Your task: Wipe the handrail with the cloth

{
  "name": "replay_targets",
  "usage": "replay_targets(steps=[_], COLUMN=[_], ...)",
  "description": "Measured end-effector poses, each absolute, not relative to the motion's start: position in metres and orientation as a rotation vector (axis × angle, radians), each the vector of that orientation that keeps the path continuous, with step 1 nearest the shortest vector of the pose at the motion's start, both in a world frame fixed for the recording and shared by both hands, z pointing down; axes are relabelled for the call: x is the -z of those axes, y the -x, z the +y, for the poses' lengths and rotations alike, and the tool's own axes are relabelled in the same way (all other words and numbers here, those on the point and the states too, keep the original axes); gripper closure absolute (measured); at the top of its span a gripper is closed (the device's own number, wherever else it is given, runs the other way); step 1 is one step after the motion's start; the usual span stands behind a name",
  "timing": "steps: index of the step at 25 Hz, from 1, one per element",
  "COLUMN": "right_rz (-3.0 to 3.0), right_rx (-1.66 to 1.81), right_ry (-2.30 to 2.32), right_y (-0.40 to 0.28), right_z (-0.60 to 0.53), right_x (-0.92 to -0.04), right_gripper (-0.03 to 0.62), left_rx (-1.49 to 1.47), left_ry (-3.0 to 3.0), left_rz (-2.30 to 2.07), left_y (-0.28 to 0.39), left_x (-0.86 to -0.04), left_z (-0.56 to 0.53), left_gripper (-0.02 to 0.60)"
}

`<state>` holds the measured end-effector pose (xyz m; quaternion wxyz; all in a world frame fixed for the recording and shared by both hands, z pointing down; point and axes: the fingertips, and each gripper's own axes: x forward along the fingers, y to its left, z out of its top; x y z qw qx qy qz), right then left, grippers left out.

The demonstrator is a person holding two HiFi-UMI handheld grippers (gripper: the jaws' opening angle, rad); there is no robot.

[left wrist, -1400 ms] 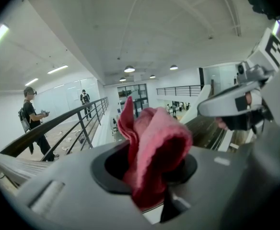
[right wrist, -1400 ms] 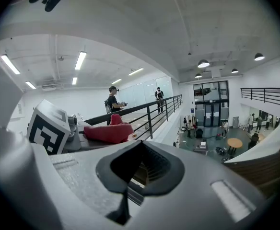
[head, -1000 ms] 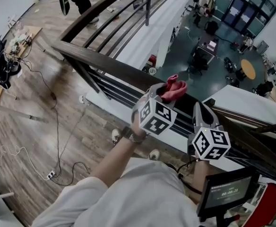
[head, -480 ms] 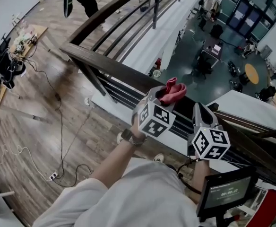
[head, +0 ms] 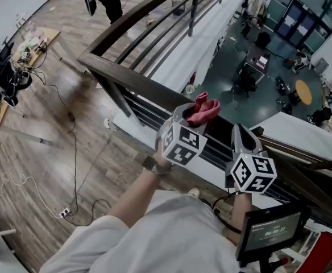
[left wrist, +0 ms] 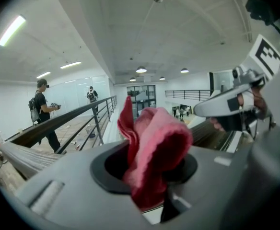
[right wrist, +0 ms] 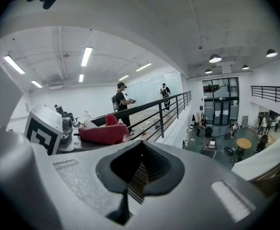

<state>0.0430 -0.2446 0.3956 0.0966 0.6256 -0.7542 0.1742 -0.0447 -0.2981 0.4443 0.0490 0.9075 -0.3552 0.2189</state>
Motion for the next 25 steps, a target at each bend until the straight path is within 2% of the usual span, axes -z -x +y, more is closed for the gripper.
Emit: replay_targets(steps=[12,25], right_rz=[-2.229,-2.2], right_rx=[-0.509,-0.516], right_ry=[-1.828,-1.9], right_y=[0.011,0.024], right_z=[-0.275,-0.287], right_x=[-0.412,-0.395], right_gripper=[0.591,0.591], left_rx=[-0.644,-0.656], left_ry=[-2.768,-2.789], left_rz=[-1.098,-1.088], left_y=[0.101,0.122], left_x=[-0.459,-0.442], left_z=[-0.325,-0.341], left_gripper=[0.423,0.423])
